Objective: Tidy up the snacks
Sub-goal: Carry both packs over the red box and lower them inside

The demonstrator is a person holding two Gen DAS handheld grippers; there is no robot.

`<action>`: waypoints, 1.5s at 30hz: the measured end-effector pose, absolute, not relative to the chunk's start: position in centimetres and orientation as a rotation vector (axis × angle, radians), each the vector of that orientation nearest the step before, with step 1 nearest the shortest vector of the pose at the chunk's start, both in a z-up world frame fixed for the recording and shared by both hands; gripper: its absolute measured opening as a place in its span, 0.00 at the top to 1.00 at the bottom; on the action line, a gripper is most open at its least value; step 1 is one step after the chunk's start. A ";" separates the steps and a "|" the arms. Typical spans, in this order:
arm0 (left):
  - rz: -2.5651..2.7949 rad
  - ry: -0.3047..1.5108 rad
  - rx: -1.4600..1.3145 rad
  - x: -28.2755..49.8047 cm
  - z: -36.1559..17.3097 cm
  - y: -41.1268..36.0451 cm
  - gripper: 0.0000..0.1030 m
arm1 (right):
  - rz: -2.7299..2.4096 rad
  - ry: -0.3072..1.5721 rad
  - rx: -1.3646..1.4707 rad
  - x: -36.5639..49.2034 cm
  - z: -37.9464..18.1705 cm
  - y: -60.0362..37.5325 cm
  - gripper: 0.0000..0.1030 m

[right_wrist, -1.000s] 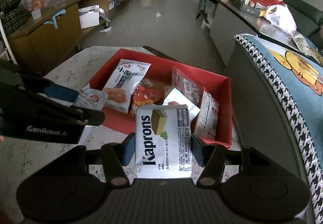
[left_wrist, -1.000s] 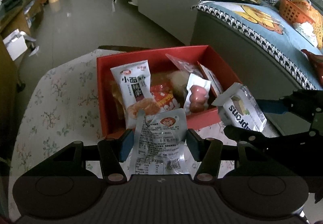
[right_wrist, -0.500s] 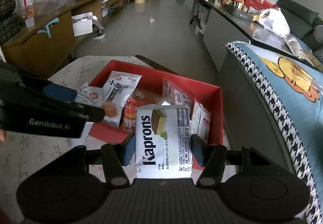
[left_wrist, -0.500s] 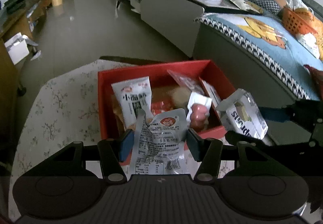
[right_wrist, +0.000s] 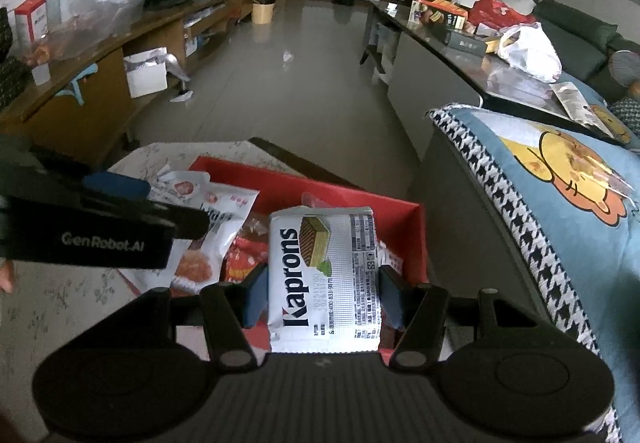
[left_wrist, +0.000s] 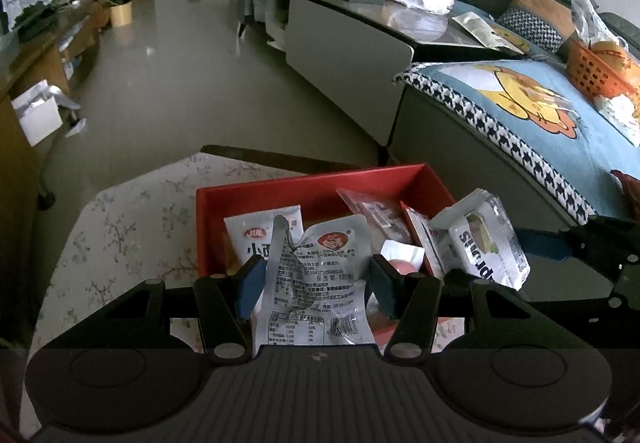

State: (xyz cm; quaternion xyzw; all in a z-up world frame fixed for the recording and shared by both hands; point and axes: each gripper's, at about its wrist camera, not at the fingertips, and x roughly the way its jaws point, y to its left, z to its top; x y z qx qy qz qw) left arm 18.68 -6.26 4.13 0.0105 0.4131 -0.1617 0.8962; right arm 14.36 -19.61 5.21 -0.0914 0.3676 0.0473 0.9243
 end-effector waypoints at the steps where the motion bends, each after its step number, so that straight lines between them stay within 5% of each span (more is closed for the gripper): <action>1: -0.335 0.857 0.021 18.8 4.1 -6.3 0.38 | 0.097 0.753 -0.187 14.5 5.3 -19.6 0.38; 45: -0.237 0.919 0.047 25.6 -0.3 -7.8 0.38 | 0.056 0.830 -0.165 22.7 0.6 -20.6 0.38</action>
